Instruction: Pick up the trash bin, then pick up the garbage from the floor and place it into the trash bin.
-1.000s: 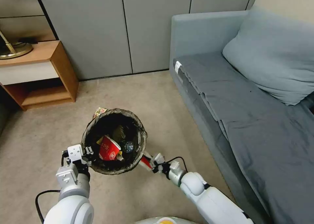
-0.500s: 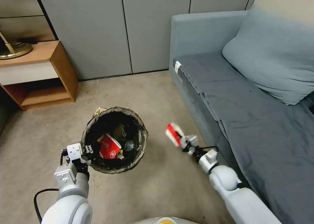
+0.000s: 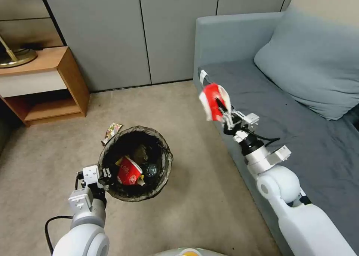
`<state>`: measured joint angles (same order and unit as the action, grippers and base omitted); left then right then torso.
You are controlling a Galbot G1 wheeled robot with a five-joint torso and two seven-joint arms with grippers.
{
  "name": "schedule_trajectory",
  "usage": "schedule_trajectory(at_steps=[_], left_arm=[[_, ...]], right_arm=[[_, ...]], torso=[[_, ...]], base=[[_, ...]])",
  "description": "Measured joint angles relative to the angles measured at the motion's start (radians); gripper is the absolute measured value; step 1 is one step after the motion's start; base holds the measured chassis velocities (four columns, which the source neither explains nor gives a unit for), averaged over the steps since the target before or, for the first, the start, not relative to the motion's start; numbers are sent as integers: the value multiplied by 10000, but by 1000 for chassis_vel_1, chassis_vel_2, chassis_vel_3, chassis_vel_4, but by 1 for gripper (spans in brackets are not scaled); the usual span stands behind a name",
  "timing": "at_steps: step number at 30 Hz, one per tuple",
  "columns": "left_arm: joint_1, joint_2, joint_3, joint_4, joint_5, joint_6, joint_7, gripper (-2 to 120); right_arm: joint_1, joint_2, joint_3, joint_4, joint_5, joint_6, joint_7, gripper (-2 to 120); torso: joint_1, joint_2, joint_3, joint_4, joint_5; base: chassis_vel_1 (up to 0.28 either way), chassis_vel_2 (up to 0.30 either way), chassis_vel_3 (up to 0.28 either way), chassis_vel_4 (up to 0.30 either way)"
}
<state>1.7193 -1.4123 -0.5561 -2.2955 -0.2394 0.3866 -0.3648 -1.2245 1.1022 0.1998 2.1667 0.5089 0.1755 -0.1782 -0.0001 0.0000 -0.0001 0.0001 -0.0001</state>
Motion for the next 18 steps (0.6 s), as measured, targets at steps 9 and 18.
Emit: schedule_trajectory(at_steps=[9, 18], left_arm=[[145, -131, 237, 77, 253, -71, 29, 0], [221, -240, 256, -70, 333, -70, 21, 0]], right_arm=[[-90, 551, -2136, -191, -1495, -383, 122, 0], [200, 1338, -3473, -2015, -2828, -290, 52, 0]], torso=[[1, 0, 1, 0, 0], [0, 0, 1, -1, 0]], base=[[0, 0, 0, 0], [0, 0, 0, 0]])
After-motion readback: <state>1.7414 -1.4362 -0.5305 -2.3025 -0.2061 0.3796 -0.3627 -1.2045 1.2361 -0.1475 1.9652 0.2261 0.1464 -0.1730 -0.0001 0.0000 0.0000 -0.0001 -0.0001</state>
